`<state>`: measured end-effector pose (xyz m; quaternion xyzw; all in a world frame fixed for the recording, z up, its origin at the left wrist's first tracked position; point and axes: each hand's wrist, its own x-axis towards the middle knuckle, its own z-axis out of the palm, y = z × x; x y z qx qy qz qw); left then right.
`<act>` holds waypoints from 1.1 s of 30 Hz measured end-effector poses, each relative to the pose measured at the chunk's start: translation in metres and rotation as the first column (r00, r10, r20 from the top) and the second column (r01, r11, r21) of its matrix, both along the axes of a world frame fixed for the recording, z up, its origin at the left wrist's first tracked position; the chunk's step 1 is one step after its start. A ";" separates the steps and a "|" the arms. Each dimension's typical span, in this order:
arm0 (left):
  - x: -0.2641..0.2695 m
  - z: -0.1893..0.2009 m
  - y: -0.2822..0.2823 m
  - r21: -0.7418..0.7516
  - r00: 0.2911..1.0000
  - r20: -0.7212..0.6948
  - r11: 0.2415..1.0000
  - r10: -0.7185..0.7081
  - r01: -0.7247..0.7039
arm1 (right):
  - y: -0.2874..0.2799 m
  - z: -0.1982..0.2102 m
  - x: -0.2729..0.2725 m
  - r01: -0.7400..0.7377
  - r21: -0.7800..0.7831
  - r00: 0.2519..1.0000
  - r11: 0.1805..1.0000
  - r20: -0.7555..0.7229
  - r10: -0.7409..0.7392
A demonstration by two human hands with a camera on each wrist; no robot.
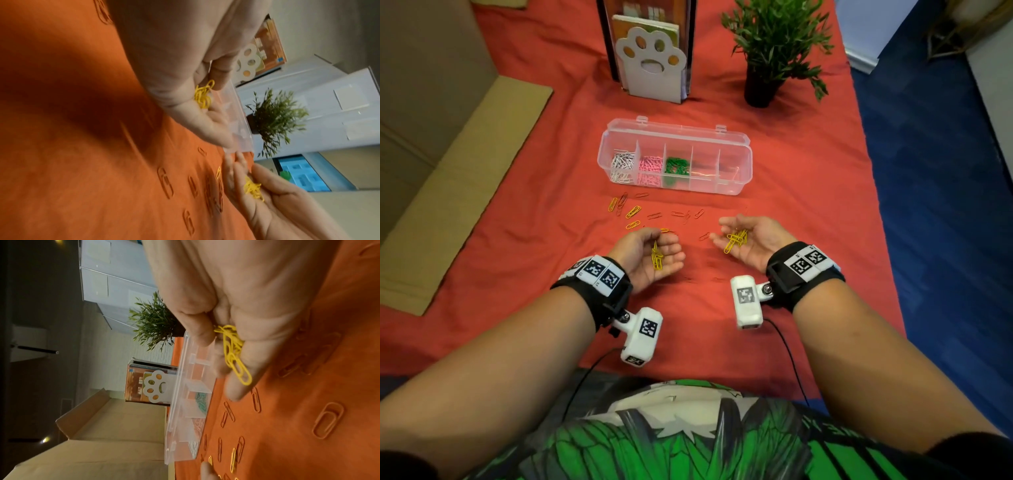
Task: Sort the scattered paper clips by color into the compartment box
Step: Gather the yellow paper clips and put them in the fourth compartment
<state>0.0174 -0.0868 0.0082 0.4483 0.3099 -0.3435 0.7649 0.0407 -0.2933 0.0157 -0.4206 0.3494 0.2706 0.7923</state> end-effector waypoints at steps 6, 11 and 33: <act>0.014 -0.006 0.023 0.220 0.999 0.032 0.976 0.001 -0.008 | 0.011 -0.006 0.014 -0.143 -0.444 0.987 0.885 0.002 0.161; 0.025 -0.015 0.045 0.768 0.942 0.167 0.637 -0.291 0.061 | 0.006 -0.011 0.026 -0.359 -0.928 0.812 0.099 -0.258 0.523; 0.043 -0.018 0.048 0.997 0.574 -0.039 0.004 -0.818 0.073 | 0.040 -0.032 0.019 -0.324 -0.878 0.610 -0.351 -0.478 0.632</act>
